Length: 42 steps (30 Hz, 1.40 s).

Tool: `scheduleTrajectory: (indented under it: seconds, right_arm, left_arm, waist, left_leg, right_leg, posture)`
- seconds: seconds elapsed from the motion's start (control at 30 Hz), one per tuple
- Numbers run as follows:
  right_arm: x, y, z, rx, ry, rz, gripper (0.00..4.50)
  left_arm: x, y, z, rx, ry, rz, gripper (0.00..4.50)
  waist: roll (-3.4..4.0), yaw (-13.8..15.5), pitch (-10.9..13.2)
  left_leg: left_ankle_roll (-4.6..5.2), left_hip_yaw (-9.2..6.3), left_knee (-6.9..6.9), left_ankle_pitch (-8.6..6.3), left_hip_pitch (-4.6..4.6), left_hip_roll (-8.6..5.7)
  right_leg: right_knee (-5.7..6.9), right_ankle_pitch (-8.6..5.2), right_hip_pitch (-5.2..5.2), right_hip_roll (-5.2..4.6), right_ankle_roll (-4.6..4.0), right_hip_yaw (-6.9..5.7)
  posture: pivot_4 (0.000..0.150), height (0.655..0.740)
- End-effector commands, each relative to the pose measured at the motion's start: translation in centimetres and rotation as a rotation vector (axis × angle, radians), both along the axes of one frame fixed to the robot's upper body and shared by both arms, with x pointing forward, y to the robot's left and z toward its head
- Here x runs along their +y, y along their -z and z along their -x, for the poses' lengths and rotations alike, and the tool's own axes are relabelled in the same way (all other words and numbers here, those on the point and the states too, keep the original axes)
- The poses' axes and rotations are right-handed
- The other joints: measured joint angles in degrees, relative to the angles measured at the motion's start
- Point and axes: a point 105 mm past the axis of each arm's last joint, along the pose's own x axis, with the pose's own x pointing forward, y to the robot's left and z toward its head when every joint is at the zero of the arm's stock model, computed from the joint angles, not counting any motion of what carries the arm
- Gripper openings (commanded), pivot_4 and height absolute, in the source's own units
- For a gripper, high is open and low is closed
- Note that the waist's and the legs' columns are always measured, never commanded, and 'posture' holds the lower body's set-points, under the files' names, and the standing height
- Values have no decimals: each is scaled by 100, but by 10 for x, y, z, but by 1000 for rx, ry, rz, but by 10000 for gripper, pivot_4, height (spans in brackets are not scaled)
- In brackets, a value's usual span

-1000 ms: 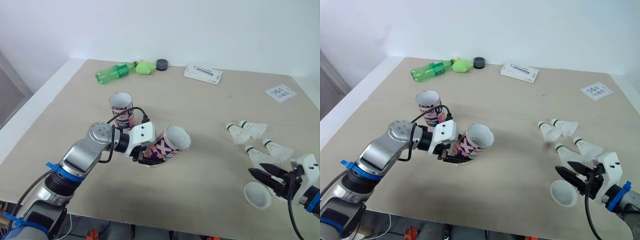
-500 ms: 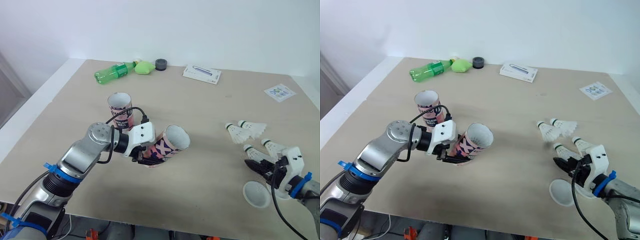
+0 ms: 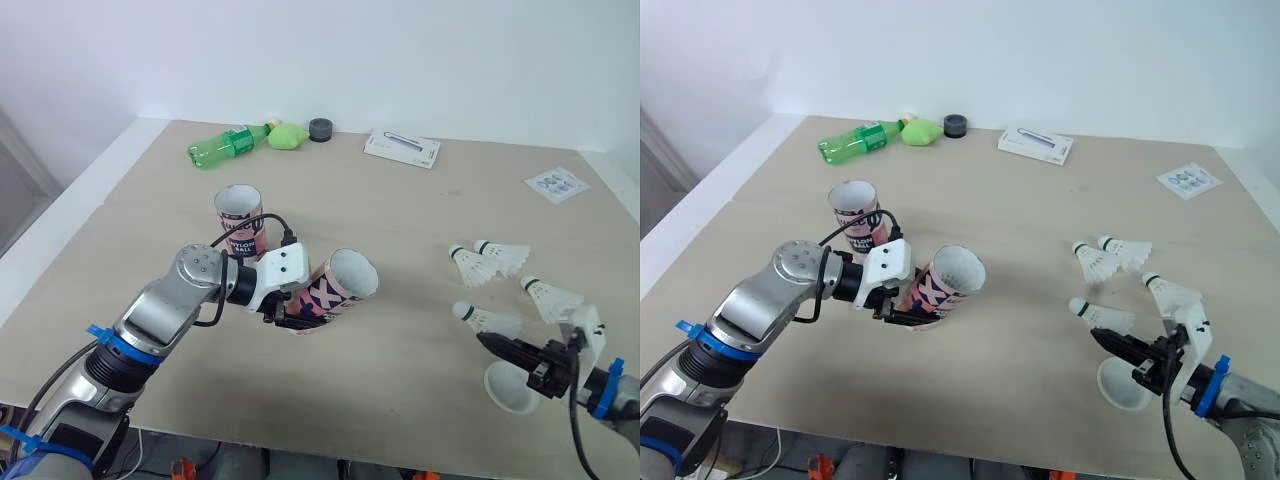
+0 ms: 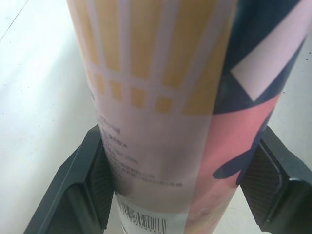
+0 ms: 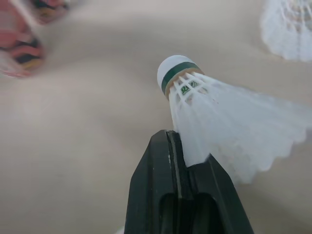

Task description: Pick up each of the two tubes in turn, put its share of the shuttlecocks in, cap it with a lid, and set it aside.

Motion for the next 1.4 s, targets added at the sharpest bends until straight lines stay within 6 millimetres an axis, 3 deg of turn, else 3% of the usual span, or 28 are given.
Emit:
scheduleTrajectory:
  seconds: [0.03, 0.13, 0.3, 0.5, 0.97, 1.07, 1.2, 1.4]
  right_arm:
    - [36, -60, 1, -207, -212, 70, 468]
    - [65, -89, 5, -309, -393, 173, 468]
    - [101, -110, 7, -394, -638, 353, 468]
    - [121, -106, -16, -482, -746, 582, 468]
    - [147, -102, -38, -596, -930, 749, 468]
    - [154, -105, -38, -618, -967, 766, 9606]
    - [163, -121, -37, -675, -956, 715, 26189]
    - [147, -145, -21, -599, -946, 463, 26189]
  left_arm:
    - [-1, 10, -1, 28, 6, -23, 31312]
    - [-2, 10, -2, 26, 10, -23, 31312]
    - [-2, 8, -6, 19, 13, -22, 31312]
    - [-3, 7, -5, 15, 9, -20, 31312]
    - [0, 6, -6, 13, -9, -24, 31312]
    - [0, 6, -6, 11, -10, -25, 31312]
    - [0, 5, -7, 10, -10, -23, 31312]
    - [-2, 5, -7, 7, -6, -21, 31312]
  waist:
    - [8, 0, -2]
    - [7, 1, -1]
    - [-13, 30, 5]
    - [-21, 18, 9]
    - [-15, 17, 10]
    - [-14, 13, 10]
    - [-14, 15, 11]
    - [-15, 24, 11]
  left_leg:
    - [1, 1, -1, 1, 0, 0]
    - [3, 1, 1, 2, 6, 0]
    - [0, -3, 0, 1, -5, -2]
    - [0, -1, 0, 1, -8, -4]
    - [1, 2, -1, 2, -15, 0]
    - [1, 5, -1, 2, -14, 2]
    - [1, 3, -1, 2, -13, 3]
    - [1, -1, -1, 2, -18, 0]
  right_leg:
    - [0, 1, -2, 0, 0, 2]
    - [0, 5, 2, 1, 0, 1]
    - [-4, -2, 0, -4, -1, -5]
    - [-5, -4, -15, -9, 1, -7]
    - [1, 1, -16, -4, -3, -6]
    - [1, 1, -17, -4, -4, -4]
    - [2, 1, -16, -3, -5, -6]
    - [3, 10, -14, -5, -12, -6]
  posture:
    - [1500, 7294]
    - [1500, 7294]
    - [1500, 7294]
    - [1500, 7294]
    - [1500, 7294]
    - [1500, 7294]
    - [1500, 7294]
    - [1500, 7294]
